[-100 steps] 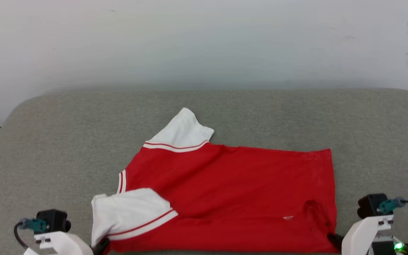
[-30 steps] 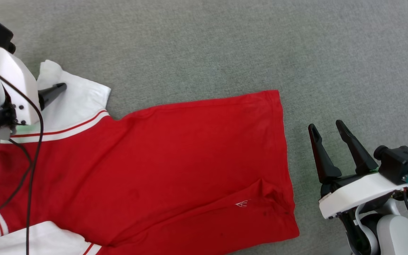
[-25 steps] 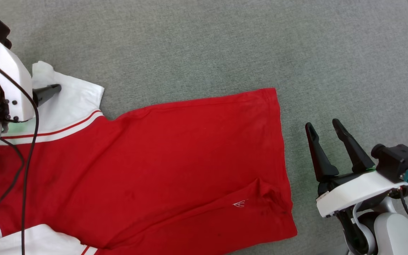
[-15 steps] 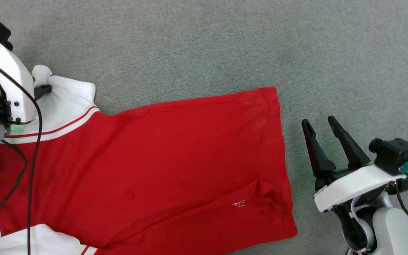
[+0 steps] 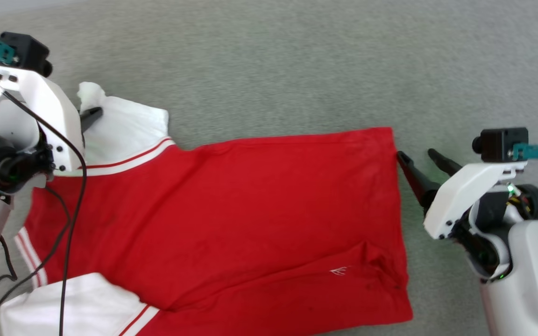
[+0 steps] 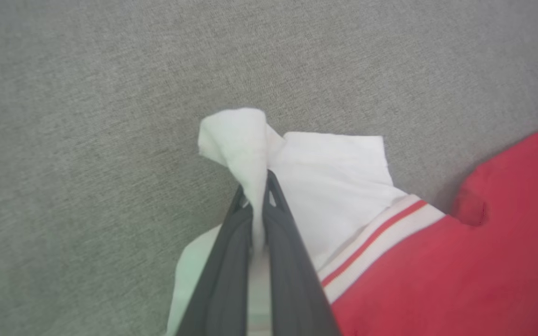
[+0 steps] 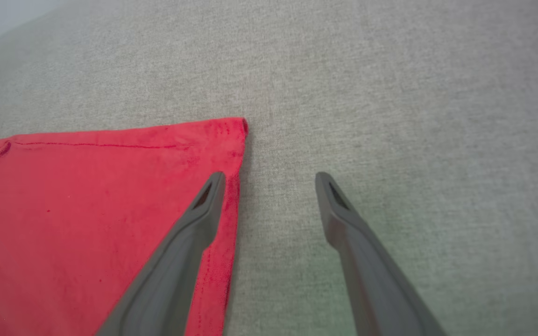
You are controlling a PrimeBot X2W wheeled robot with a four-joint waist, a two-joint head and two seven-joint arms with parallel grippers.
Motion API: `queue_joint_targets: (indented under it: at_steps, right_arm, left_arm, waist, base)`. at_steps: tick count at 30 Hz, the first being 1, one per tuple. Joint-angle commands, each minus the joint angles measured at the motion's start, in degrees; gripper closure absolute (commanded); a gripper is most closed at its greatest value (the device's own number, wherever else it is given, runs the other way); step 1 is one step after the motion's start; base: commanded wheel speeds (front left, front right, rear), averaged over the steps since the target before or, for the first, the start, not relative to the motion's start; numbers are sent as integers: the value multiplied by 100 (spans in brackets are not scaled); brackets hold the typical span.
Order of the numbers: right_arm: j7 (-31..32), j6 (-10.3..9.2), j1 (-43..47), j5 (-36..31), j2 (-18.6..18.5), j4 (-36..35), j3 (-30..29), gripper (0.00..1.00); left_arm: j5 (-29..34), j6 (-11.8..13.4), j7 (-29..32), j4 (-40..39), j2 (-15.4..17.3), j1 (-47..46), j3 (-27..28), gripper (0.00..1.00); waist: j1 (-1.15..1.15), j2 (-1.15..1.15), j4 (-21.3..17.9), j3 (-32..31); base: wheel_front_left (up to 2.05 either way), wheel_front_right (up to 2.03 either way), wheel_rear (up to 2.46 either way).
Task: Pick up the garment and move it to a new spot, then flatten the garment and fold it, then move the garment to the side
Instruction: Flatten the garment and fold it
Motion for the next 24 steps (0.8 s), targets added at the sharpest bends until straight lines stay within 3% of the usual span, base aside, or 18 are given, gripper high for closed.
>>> queue_joint_targets:
  at_steps: [1,12,19,20,22,24]
  right_arm:
    - [136,-2,-125,6,-92,86,-24,0]
    - [1195,-2,-969,31,-587,828,374,0]
    - [1977,-2,-937,219,-557,1749,779,0]
    - [2085,-2,-898,276,-537,1852,826,52]
    - [2148,-1,-847,337,-541,1954,897,100]
    - [2055,-1,-897,359,-585,1919,889,100]
  left_arm:
    - [0,-28,-58,-66,-15,103,-26,100]
    - [-102,-64,-424,-784,-33,366,-56,100]
    - [-186,-69,-650,-952,-16,526,-34,100]
    - [-199,-70,-693,-957,-6,546,-21,100]
    - [-198,-67,-768,-966,17,578,-3,100]
    - [-184,-69,-879,-970,45,622,22,100]
  waist:
    - [-1,0,202,-112]
    - [-1,0,749,-98]
    - [-1,0,882,-23]
    - [-1,0,887,-12]
    - [-1,0,887,4]
    - [-1,0,882,-3]
  base:
    - [0,0,0]
    - [0,0,0]
    - [0,0,0]
    - [0,0,0]
    - [0,0,0]
    - [0,0,0]
